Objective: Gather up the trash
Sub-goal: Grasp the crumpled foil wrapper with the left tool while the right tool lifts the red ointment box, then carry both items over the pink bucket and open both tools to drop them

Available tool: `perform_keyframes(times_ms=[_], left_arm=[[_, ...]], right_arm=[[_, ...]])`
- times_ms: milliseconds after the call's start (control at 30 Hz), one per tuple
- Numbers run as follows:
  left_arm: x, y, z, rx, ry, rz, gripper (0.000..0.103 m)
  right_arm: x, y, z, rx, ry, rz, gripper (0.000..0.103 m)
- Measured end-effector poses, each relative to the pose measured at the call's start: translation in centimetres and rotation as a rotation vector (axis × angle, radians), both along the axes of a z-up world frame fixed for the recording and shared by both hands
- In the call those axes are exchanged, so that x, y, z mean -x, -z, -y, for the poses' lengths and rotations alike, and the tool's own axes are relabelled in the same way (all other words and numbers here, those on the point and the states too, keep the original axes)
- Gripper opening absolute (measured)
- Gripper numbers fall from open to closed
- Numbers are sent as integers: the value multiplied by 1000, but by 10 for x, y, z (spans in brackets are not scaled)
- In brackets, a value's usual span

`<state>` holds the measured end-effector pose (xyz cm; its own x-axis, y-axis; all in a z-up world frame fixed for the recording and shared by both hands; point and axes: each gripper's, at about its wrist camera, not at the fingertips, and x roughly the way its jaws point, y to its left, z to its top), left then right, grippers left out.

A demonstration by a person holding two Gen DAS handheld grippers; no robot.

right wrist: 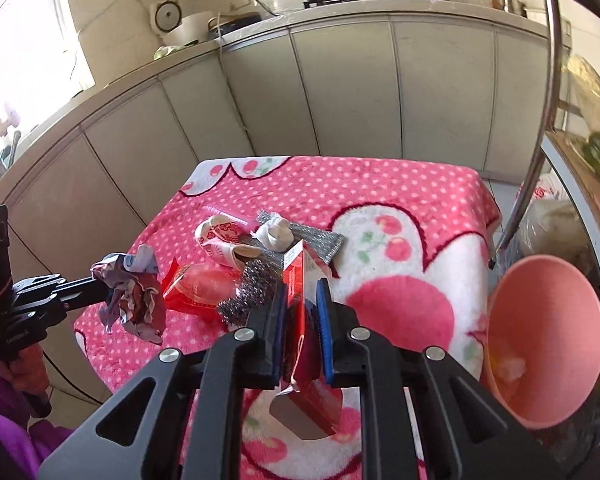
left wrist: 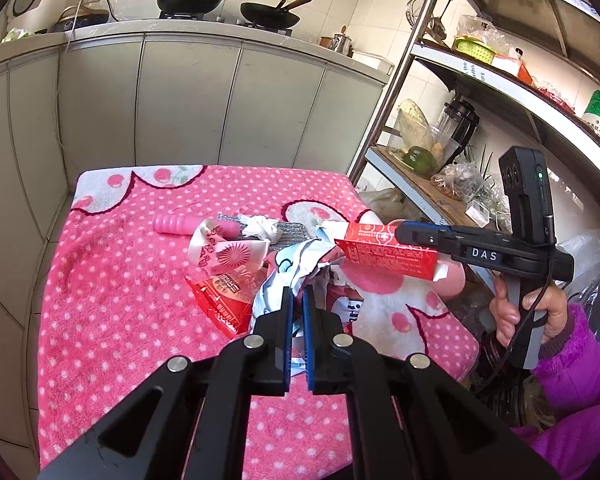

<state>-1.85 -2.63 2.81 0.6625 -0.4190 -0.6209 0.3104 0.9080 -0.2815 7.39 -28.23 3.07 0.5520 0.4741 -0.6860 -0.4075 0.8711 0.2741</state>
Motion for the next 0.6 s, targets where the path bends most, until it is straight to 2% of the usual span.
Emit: perform_keyframes(times_ms=[333, 600], left_arm=[[-16, -16, 36, 33, 66, 15, 4], [-38, -35, 109, 53, 200, 66, 4]], right_arm=[[28, -12, 63, -77, 180, 61, 15], [49, -18, 125, -58, 374, 99, 15]])
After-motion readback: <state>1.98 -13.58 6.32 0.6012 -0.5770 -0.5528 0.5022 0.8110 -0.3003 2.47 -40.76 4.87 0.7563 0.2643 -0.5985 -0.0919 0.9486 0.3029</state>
